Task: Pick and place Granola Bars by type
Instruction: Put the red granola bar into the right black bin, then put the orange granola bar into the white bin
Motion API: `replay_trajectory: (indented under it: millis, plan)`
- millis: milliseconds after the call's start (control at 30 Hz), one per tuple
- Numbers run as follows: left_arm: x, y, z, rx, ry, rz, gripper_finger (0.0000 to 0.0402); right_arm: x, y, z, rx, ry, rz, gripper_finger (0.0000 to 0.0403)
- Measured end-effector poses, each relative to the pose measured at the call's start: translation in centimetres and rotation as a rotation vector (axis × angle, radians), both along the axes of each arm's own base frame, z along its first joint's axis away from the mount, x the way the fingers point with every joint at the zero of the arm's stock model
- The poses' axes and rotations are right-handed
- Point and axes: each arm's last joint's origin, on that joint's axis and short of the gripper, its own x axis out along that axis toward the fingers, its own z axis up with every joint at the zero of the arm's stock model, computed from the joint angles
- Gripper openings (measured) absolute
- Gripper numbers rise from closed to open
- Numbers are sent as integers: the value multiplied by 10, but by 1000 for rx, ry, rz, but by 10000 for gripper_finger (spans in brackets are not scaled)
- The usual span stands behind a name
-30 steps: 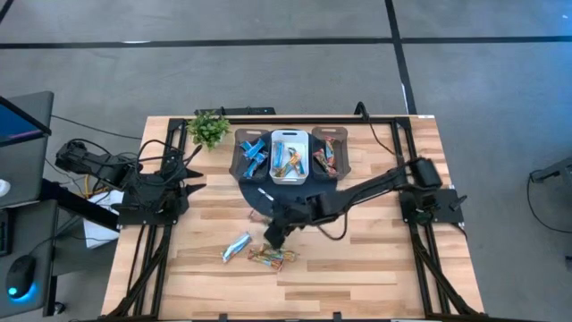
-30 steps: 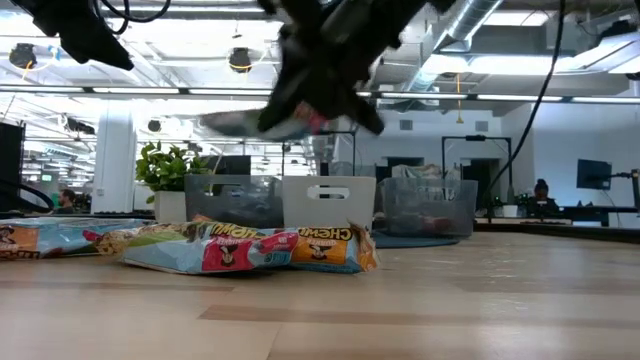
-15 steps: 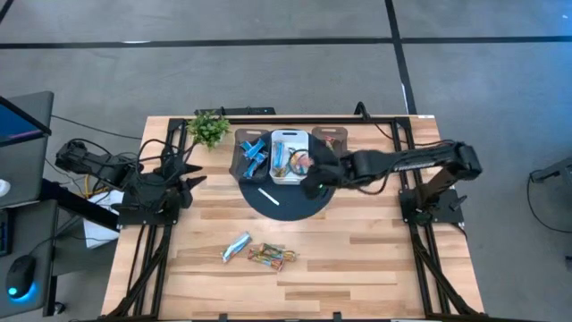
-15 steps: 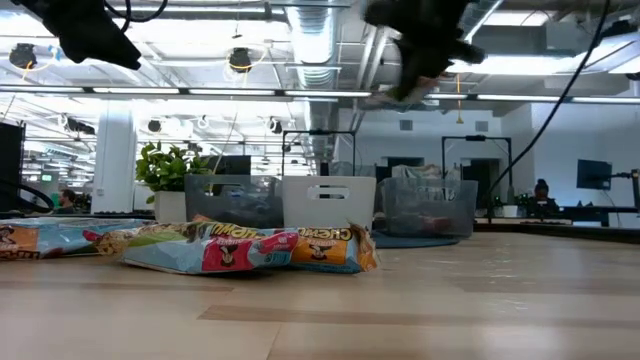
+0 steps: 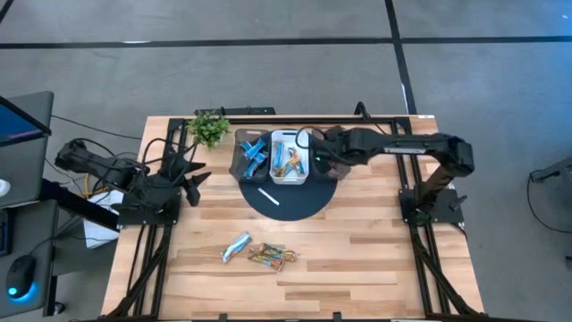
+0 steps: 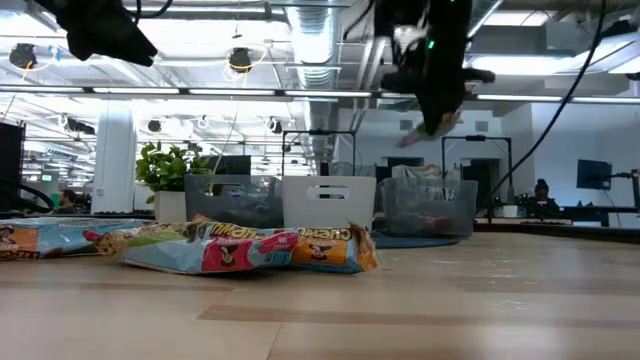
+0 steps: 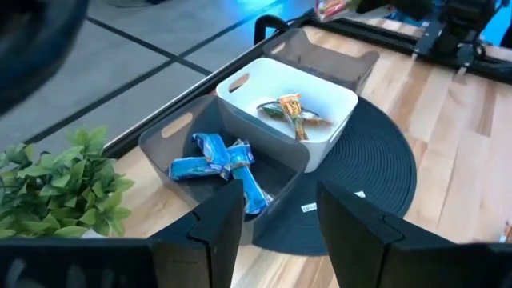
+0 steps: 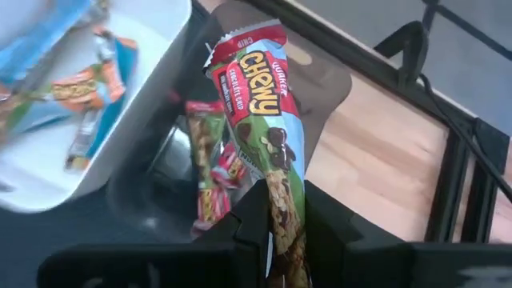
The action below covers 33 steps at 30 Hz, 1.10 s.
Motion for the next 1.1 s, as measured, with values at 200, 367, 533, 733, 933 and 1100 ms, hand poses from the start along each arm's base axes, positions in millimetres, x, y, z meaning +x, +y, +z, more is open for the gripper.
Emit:
replay_trajectory:
  millis: [200, 367, 533, 733, 933, 1100]
  plan:
    - [11, -5, -2, -8, 5, 9, 153, 16, -30, -41, 107, 144, 9, 48]
    - [17, -8, -6, -32, 19, 23, 153, 21, -40, -64, 144, 236, 0, 48]
    - [23, -10, -9, -47, 31, 41, 153, 24, -40, -67, 135, 247, 47, 48]
    - [29, -13, -13, -44, 49, 48, 153, 22, -44, -63, 91, 246, 41, 57]
    - [36, -16, -15, -41, 49, 48, 153, 22, -48, -63, 101, 239, 44, 115]
    - [38, -17, -16, -45, 54, 43, 153, 22, -47, -63, 100, 242, 46, 182]
